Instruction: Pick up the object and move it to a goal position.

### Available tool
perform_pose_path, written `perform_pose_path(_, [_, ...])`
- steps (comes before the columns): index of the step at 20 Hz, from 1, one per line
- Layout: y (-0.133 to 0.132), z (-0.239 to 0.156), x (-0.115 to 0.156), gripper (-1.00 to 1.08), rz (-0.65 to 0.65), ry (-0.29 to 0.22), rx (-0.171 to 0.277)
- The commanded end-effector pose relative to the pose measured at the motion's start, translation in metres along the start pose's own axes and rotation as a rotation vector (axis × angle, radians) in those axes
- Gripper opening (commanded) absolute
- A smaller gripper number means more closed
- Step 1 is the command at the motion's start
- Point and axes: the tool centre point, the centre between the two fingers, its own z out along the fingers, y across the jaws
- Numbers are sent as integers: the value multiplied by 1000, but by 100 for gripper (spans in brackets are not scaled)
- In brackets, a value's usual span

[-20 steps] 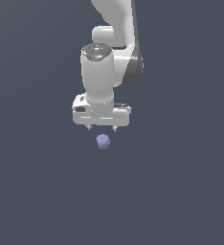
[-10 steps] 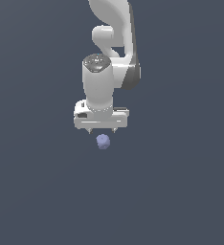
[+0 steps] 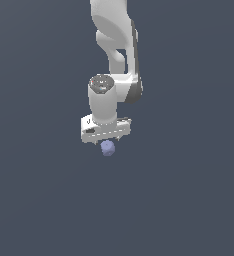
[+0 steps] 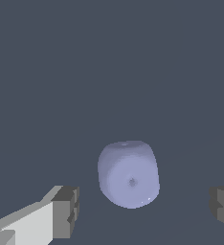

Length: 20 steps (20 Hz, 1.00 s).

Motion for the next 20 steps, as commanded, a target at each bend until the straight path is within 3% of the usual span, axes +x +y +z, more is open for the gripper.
perform_pose_path(1, [-1, 11, -4, 100, -41, -5, 4])
perform_pose_path(20, [-3, 50, -12, 100, -106, -13, 12])
